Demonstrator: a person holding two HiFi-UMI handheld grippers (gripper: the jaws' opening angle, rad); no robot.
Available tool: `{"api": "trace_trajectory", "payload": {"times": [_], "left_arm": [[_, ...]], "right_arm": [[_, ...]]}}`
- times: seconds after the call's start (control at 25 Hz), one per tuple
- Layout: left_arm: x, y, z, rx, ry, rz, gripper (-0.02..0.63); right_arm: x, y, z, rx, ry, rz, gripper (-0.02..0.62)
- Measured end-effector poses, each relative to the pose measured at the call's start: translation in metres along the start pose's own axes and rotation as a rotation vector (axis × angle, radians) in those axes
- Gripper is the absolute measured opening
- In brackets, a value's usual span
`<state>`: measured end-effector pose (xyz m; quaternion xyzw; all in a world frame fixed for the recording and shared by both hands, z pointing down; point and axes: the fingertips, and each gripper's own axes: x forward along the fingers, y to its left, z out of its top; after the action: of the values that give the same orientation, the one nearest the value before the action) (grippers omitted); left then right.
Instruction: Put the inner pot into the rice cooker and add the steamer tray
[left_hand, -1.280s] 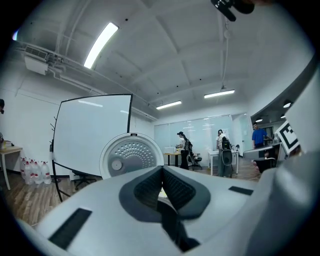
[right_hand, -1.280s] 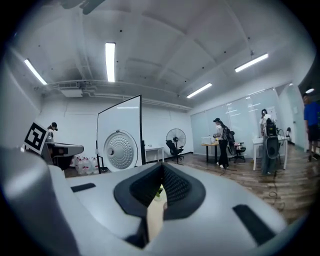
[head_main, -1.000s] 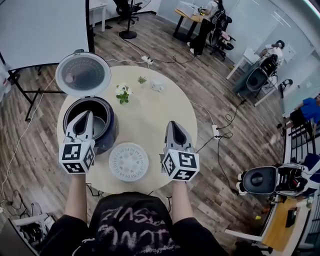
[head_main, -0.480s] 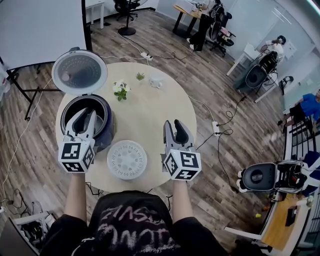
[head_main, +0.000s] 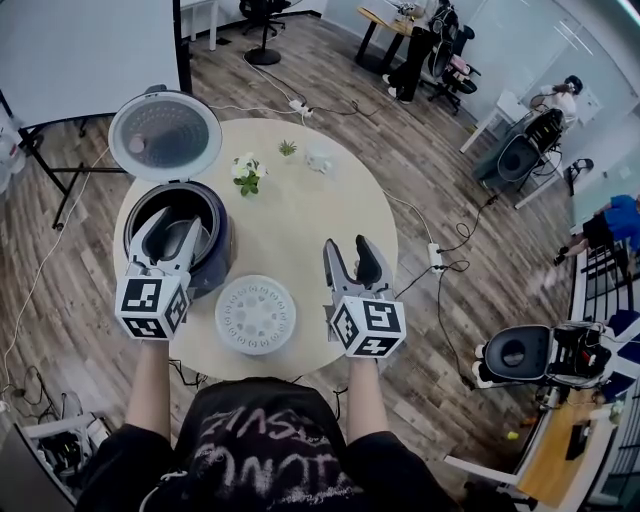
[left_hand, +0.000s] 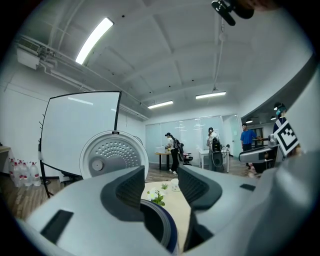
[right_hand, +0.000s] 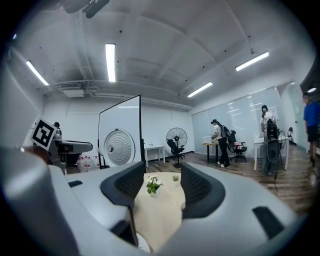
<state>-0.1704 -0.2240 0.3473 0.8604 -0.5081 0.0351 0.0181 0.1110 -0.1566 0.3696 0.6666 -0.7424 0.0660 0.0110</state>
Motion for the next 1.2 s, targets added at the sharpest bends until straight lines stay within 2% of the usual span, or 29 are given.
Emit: {"api": "trace_trajectory", "payload": {"times": [0.28,0.48,1.0,1.2], "left_arm": [[-0.002,-0.008,-0.008,-0.001,0.025,-0.003,0.216],[-0.005,-0.010,-0.024,-0.012,0.069,0.000,0.216],[-0.024,-0.026,-0.123,-0.100,0.272,-0.010,0.210],[-0.041,-0.043,-0.179,-0.148,0.393,-0.020,0.209]], "right_arm": [[0.000,0.000,-0.008,0.011,0.033,0.014,0.235],[0.005,0.007,-0.029,0.025,0.092,0.040,0.233],[0.008,0.027,-0.128,0.091,0.309,0.101,0.230],[0.001,0.034,-0.175,0.103,0.416,0.121,0.230]]}}
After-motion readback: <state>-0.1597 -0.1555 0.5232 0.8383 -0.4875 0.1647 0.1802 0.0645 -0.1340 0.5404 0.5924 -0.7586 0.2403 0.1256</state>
